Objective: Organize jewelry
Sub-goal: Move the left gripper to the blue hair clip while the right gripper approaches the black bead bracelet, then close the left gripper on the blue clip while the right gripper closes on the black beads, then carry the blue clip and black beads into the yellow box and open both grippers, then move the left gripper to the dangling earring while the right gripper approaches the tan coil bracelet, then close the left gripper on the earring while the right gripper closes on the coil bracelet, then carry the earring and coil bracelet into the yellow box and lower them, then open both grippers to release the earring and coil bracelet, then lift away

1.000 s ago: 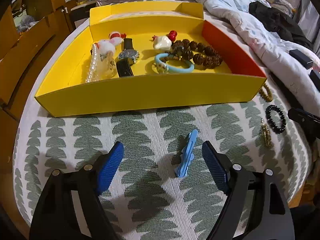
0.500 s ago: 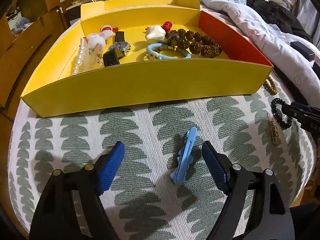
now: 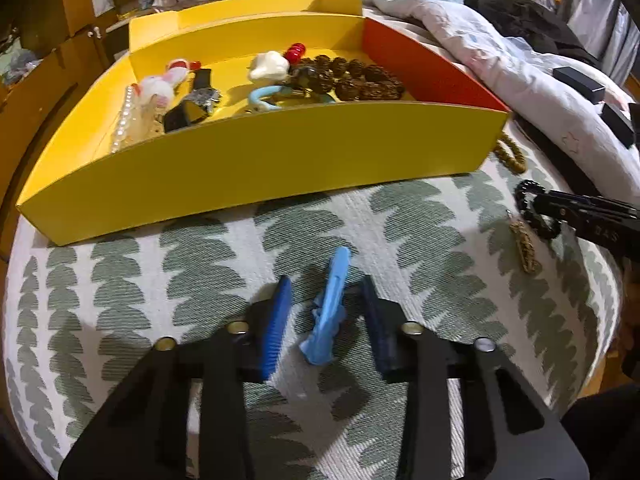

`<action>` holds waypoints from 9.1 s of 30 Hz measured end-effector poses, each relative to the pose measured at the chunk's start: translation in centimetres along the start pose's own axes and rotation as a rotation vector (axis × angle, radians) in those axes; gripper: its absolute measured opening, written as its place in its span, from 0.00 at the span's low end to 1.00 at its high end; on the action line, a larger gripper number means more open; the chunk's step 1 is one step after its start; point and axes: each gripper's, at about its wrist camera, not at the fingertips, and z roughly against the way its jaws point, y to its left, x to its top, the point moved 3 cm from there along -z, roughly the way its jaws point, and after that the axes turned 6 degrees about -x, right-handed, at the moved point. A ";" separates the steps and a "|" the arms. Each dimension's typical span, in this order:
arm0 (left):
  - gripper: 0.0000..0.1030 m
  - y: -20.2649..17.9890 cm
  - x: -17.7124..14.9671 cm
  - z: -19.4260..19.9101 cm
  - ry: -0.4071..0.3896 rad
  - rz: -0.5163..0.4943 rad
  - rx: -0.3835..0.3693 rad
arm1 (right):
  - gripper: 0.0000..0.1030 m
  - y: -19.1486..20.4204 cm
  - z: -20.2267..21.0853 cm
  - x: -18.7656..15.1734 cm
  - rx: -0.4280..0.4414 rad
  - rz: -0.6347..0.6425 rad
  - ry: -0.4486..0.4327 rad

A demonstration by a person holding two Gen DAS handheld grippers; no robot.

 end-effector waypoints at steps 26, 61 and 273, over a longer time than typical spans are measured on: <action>0.16 2.4 1.3 3.7 -0.075 0.100 -0.068 | 0.10 -1.1 6.0 0.3 0.129 -0.101 -0.154; 0.16 11.8 16.1 4.0 -0.137 0.238 -0.050 | 0.10 17.8 7.3 17.9 0.369 0.161 -0.265; 0.71 7.4 15.5 7.6 -0.279 0.113 0.187 | 0.20 13.1 5.3 15.7 0.211 0.042 -0.213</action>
